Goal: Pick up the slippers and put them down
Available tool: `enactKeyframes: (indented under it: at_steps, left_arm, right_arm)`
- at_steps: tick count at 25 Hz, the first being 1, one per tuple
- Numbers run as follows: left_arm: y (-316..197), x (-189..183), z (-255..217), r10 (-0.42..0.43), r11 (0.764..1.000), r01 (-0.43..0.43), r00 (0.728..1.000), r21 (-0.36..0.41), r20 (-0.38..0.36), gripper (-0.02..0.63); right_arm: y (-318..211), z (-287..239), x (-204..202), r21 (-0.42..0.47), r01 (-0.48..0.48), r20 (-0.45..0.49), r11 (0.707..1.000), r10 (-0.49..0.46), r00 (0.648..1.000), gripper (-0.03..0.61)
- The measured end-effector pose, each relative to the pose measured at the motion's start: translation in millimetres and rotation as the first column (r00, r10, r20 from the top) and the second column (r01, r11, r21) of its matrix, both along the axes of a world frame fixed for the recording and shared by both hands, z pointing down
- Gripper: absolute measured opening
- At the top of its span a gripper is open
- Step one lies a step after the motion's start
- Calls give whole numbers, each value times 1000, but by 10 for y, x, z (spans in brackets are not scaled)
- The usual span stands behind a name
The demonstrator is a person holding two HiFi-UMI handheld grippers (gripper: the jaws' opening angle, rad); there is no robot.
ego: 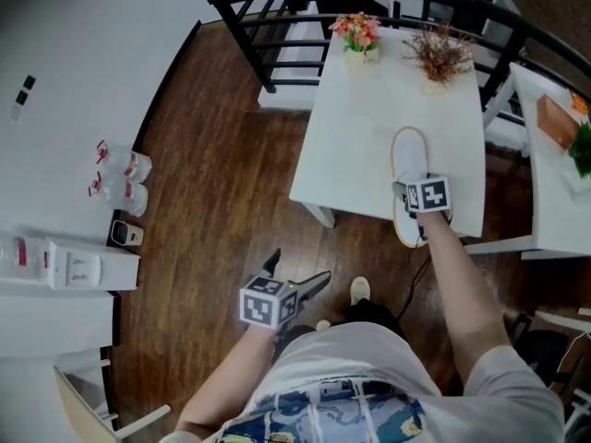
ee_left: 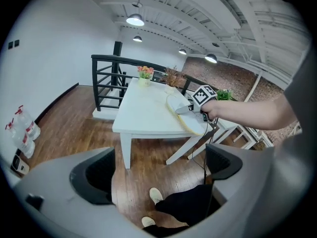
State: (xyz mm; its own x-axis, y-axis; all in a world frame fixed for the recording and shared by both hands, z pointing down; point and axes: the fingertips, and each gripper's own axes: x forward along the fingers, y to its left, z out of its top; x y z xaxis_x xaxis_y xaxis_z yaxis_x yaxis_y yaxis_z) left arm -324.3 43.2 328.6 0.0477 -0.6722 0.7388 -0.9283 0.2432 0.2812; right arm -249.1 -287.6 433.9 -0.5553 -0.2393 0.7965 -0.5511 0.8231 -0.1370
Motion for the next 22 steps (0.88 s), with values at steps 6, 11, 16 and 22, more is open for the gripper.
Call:
enactKeyframes:
  at_steps: [6,11,16,22]
  left_arm:
    - [177,251,-142,119,991,-120,993,51,15,568]
    - [510,551,-216,217,972,-219,976,86,30,568]
    - [999,890,-169,295,949,-294,955,112,7,568]
    - [1460,1352,58,358,931,-352,932,92,-64,565]
  right_arm:
    - [337,-647,604,74,-56,64,996,51,997,434]
    - [796,-1044,1365,107,-150,85,983,142,986,415]
    - [1415,-1171,2166,150,-272,73,951,264,962,153]
    - [2062,-833,3030,92,-416,79,905,410,909,27]
